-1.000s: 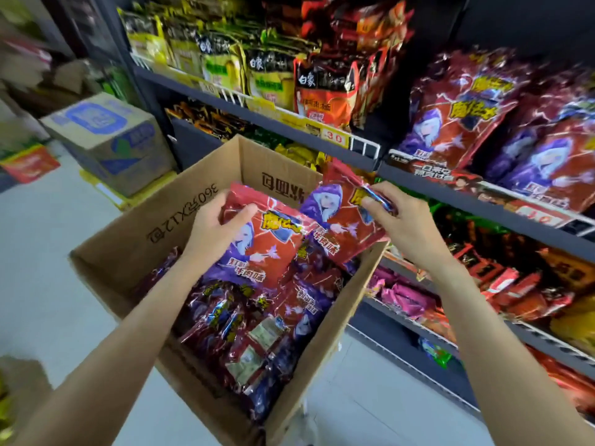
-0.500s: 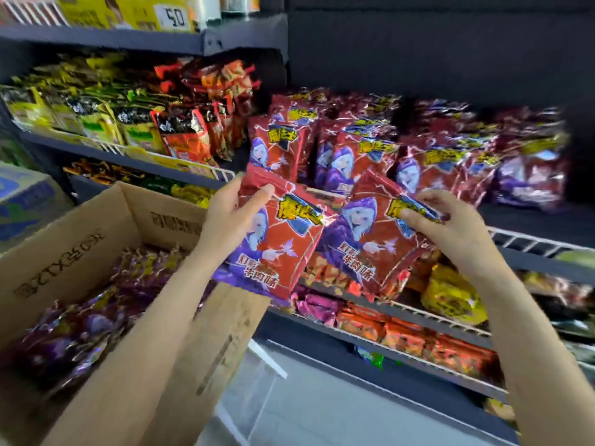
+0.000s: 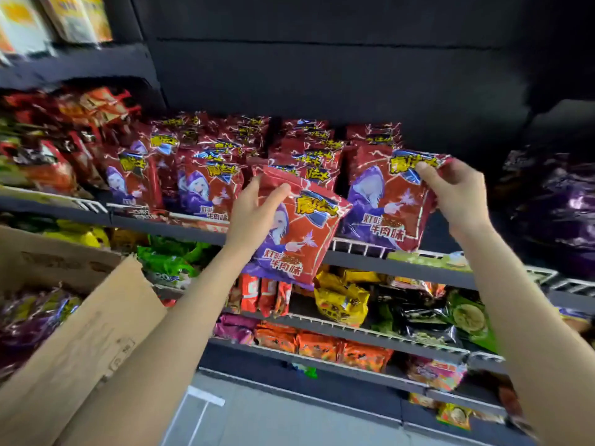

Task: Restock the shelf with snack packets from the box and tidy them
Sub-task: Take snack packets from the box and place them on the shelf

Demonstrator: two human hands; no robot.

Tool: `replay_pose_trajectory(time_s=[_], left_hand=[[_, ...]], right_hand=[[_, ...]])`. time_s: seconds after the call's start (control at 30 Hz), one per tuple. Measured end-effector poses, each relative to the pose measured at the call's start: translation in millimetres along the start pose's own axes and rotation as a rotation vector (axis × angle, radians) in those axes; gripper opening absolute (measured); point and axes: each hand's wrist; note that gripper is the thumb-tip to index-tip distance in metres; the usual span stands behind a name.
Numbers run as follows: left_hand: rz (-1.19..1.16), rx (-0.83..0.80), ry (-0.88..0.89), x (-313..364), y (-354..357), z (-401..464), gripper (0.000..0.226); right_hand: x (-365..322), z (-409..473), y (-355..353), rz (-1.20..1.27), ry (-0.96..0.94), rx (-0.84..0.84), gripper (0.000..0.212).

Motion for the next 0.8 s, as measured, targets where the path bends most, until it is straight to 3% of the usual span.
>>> replay_pose_trajectory(time_s=[0.13, 0.3, 0.4, 0.47, 0.57, 0.7, 0.8], left_hand=[[-0.068, -0.017, 0.045, 26, 30, 22, 0.009], [-0.050, 0.069, 0.075, 32, 69, 53, 0.016], [-0.014, 0.075, 0.088, 32, 92, 66, 0.032], [0.001, 0.050, 0.091, 33, 107, 75, 0.033], [0.016, -0.011, 0.054, 30, 134, 90, 0.032], [0.076, -0.039, -0.016, 16, 166, 100, 0.045], [0.170, -0.031, 0.000, 9, 177, 100, 0.059]], right_hand=[[17, 56, -3, -0.057, 0.027, -0.087, 0.021], [64, 97, 10, -0.072, 0.237, -0.246, 0.009], [80, 106, 9, 0.112, 0.369, -0.222, 0.021], [83, 105, 4, 0.271, 0.440, -0.205, 0.035], [82, 95, -5, 0.394, 0.513, -0.184, 0.037], [81, 74, -12, 0.367, 0.435, -0.105, 0.034], [78, 54, -13, 0.100, 0.232, -0.091, 0.035]])
Point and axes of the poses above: each hand's wrist, its own z-axis towards the middle knuckle, its own y-axis out of the palm, x = y × z, and after that the axes turned 14 degrees about z, right-handed
